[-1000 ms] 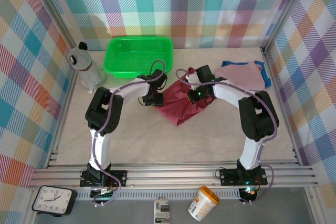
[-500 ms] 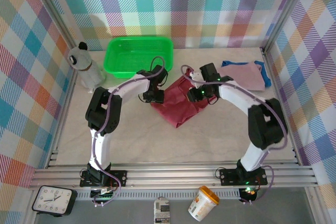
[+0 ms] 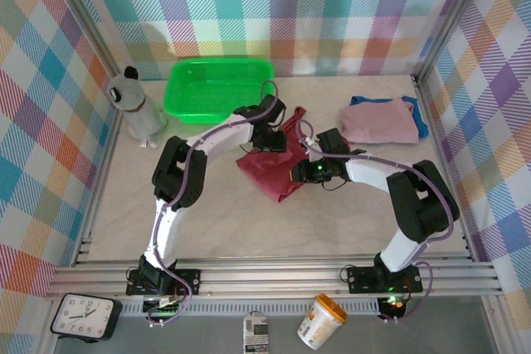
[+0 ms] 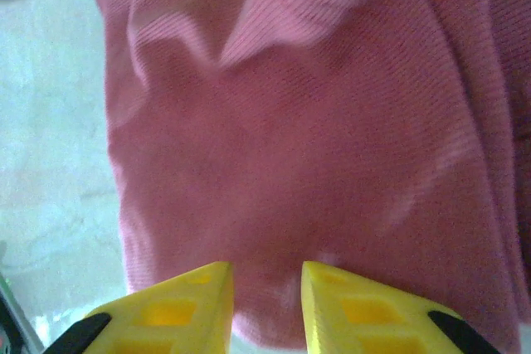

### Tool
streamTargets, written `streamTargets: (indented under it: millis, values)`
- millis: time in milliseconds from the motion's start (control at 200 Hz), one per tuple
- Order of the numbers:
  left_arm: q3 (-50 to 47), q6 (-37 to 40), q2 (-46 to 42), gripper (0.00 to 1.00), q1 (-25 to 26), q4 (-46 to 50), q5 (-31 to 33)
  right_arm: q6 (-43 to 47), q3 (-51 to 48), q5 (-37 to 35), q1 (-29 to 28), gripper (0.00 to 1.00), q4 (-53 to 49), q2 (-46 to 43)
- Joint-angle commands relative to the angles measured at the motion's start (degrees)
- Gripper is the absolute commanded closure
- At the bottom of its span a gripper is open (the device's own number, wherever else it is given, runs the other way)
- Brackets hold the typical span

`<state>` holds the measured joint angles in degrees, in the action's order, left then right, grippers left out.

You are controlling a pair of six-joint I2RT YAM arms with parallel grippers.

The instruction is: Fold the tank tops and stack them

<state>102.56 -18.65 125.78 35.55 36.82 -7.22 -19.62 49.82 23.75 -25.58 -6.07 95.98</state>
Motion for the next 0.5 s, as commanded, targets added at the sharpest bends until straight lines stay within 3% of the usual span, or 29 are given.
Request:
streamTargets:
  millis: [0, 125, 360, 495]
  values:
    - [2.99, -0.2, 3.02, 0.7, 0.39, -4.27, -0.97, -1.64, -0.3, -1.66, -0.08, 0.73, 3.28, 1.04]
    - [5.7, 0.54, 5.82, 0.71, 0.38, -4.29, 1.37, -1.72, -2.95, -4.04, -0.07, 0.75, 1.97, 1.13]
    - [11.55, 0.82, 10.17, 0.71, 0.36, 1.89, 12.56, -1.66, -4.81, -7.21, 0.68, 0.77, -2.21, 1.18]
    - [11.76, 0.71, 9.47, 0.68, 0.52, 1.45, 8.29, -0.94, -5.21, -6.25, 1.41, 0.77, -2.42, -0.05]
